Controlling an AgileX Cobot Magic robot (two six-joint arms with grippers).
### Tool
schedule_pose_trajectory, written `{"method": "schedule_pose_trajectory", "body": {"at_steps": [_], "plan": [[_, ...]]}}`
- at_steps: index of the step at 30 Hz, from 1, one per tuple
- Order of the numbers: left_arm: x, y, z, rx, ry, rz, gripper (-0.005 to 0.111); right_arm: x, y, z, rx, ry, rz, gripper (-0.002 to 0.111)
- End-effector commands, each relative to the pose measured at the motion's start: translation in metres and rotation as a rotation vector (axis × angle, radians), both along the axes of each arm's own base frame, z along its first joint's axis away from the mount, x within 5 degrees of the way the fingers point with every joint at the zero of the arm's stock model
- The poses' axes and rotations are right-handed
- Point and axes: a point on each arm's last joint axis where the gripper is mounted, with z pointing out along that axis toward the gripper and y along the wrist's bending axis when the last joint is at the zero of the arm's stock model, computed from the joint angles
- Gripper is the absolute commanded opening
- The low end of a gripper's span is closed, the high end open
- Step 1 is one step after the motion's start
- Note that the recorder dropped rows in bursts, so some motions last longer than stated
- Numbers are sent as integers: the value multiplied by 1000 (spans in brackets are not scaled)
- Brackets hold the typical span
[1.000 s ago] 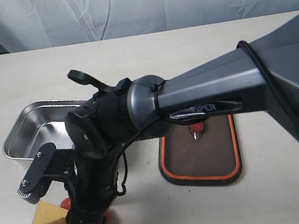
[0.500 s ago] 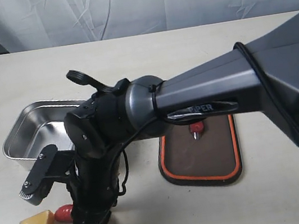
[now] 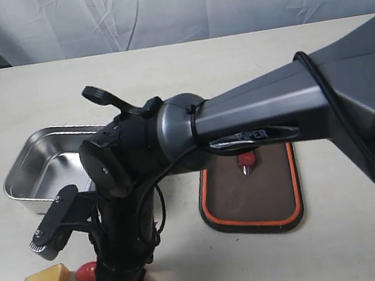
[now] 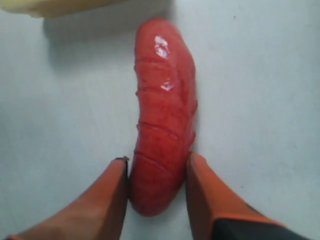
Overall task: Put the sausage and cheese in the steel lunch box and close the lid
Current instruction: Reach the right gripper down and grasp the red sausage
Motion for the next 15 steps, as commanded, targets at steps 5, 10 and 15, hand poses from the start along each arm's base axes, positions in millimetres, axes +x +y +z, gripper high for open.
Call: {"method": "schedule_pose_trajectory", "body": {"at_steps": [5, 10, 15], "plan": [[0, 0, 0, -1, -9, -6, 0, -2, -4, 11, -19, -4, 6, 0], [0, 0, 0, -1, -9, -6, 0, 0, -7, 39, 28, -71, -17, 0], [0, 0, 0, -1, -9, -6, 0, 0, -8, 72, 130, -136, -27, 0]]}}
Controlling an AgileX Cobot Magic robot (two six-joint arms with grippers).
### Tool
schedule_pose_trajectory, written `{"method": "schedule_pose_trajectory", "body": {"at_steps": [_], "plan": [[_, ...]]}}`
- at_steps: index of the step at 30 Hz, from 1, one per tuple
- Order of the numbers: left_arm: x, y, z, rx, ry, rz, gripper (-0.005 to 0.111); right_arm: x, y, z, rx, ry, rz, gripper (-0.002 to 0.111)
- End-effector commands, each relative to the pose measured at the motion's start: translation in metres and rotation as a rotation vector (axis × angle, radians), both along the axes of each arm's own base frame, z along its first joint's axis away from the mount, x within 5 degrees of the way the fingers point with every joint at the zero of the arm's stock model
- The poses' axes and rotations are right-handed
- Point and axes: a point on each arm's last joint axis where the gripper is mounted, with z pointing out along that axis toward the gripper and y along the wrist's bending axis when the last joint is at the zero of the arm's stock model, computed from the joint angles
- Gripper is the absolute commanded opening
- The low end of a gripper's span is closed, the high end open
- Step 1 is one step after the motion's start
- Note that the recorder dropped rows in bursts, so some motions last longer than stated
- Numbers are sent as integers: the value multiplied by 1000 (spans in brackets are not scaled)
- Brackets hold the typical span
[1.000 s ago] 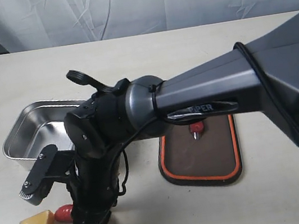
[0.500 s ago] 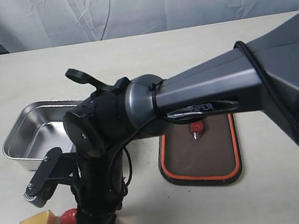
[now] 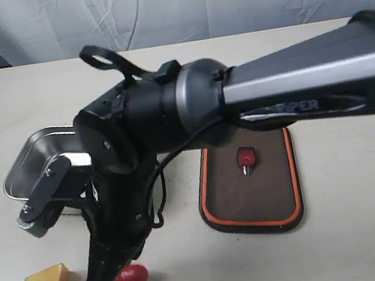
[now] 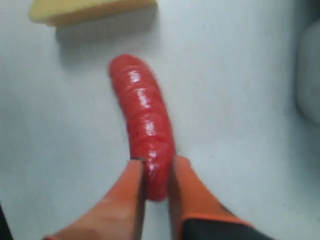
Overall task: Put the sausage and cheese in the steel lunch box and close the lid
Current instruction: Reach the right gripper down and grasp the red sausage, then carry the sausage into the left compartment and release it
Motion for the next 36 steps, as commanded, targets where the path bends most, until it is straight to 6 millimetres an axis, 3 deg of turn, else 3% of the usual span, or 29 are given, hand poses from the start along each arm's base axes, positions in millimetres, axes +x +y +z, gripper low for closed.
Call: {"method": "schedule_pose_trajectory", "body": {"at_steps": [1, 5, 11, 14, 16, 20, 21, 27, 32, 36], "plan": [[0, 0, 0, -1, -9, -6, 0, -1, -1, 33, 104, -72, -9, 0], [0, 0, 0, -1, -9, -6, 0, -2, -3, 38, 101, -69, -23, -1], [0, 0, 0, -1, -9, -6, 0, -8, -6, 11, -27, 35, 76, -1], [0, 0, 0, -1, -9, -6, 0, -23, -12, 1, -111, 195, 206, 0], [0, 0, 0, -1, -9, -6, 0, -30, -18, 0, -154, 277, 305, 11], [0, 0, 0, -1, -9, -6, 0, -30, -19, 5, -146, 254, 335, 48], [0, 0, 0, -1, -9, -6, 0, -30, -19, 6, -140, 251, 350, 51], [0, 0, 0, -1, -9, -6, 0, -37, -4, 3, -53, 149, 428, 49], [0, 0, 0, -1, -9, -6, 0, -42, 9, -15, -70, 44, 507, 49], [0, 0, 0, -1, -9, -6, 0, -36, 13, -24, -101, -51, 436, 49]]}}
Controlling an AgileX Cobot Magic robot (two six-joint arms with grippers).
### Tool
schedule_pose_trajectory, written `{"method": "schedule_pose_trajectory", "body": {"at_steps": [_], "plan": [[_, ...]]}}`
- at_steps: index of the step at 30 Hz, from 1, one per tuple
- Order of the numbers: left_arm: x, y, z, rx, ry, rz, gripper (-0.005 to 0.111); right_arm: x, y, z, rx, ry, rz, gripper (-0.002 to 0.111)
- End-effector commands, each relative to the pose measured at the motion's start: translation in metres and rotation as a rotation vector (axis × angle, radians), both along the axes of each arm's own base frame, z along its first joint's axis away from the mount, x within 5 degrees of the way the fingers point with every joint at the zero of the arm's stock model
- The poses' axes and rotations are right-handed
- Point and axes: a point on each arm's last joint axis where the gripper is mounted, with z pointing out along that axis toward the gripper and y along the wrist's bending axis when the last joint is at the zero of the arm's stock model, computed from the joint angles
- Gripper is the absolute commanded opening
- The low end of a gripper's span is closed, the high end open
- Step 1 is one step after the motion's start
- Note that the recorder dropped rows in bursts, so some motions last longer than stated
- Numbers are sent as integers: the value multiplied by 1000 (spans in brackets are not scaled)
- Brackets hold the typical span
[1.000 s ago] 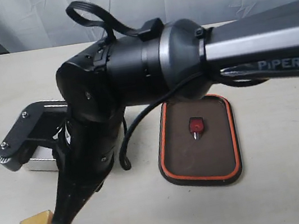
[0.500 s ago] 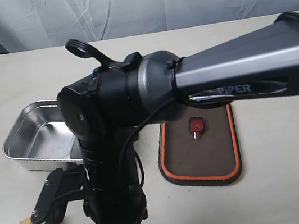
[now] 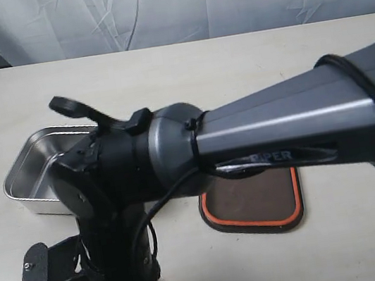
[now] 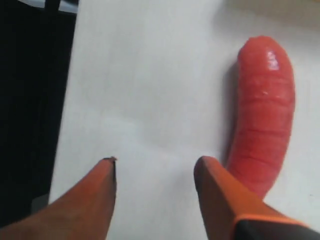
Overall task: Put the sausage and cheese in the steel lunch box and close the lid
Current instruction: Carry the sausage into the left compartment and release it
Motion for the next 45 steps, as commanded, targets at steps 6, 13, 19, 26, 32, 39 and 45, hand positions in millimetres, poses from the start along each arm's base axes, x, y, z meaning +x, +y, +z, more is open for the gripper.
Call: {"method": "schedule_pose_trajectory", "body": {"at_steps": [6, 13, 19, 26, 32, 39, 45], "plan": [[0, 0, 0, -1, -9, -6, 0, 14, 5, 0, 24, -185, -73, 49], [0, 0, -1, -1, -7, -6, 0, 17, 11, -21, 30, -189, -79, 49], [0, 0, -1, -1, -7, -6, 0, 18, 12, -29, 30, -193, -76, 49], [0, 0, -1, -1, -7, -6, 0, 19, 14, -29, 47, -201, -78, 27], [0, 0, -1, -1, -7, -6, 0, 17, 11, -29, 13, -182, -103, -1], [0, 0, -1, -1, -7, -6, 0, 17, 5, 16, 82, -225, -137, -1], [0, 0, -1, -1, -7, -6, 0, 67, 3, 80, 324, -391, -282, -1]]}}
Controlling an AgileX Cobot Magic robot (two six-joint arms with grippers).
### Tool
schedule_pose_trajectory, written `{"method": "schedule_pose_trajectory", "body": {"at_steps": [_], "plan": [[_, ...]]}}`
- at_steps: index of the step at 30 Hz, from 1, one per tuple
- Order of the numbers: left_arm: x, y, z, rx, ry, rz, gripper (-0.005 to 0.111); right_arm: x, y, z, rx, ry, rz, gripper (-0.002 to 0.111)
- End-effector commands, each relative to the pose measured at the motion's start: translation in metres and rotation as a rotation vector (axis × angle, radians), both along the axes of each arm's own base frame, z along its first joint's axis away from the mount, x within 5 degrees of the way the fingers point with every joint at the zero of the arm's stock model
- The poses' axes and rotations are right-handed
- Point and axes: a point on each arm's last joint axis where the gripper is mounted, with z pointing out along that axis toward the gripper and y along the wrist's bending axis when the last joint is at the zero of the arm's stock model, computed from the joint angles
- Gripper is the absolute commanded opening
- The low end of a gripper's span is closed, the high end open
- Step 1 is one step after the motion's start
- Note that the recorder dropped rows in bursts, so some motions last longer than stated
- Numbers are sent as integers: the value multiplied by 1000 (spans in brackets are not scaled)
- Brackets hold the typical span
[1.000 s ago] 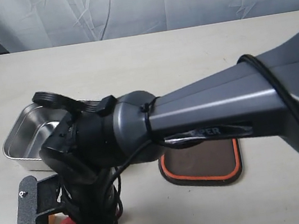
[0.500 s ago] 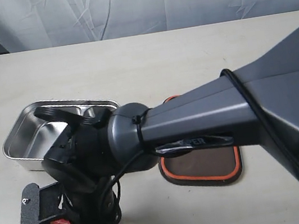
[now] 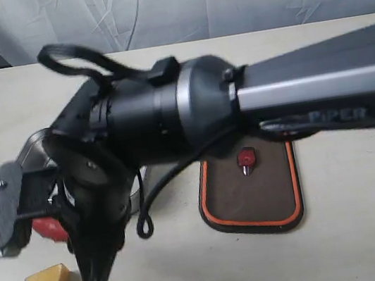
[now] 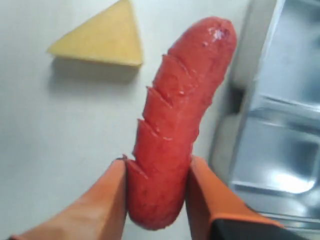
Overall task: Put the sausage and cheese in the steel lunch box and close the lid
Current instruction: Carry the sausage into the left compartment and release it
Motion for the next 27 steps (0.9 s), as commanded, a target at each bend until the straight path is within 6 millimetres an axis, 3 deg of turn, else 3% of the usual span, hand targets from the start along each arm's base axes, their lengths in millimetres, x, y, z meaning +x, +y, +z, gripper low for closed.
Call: {"method": "schedule_pose_trajectory", "body": {"at_steps": [1, 5, 8, 13, 20, 27], "plan": [[0, 0, -1, -1, -7, -6, 0, 48, 3, 32, 138, -75, -107, -1], [0, 0, -1, -1, -7, -6, 0, 94, 18, 37, 200, -71, -192, -1], [0, 0, -1, -1, -7, -6, 0, 108, 27, 32, 202, -66, -207, -1], [0, 0, -1, -1, -7, -6, 0, 116, 42, 10, 193, -30, -215, 1], [0, 0, -1, -1, -7, -6, 0, 120, 51, -9, 183, 11, -229, 45], [0, 0, -1, -1, -7, -6, 0, 122, 49, -9, 171, 3, -255, 48]]}}
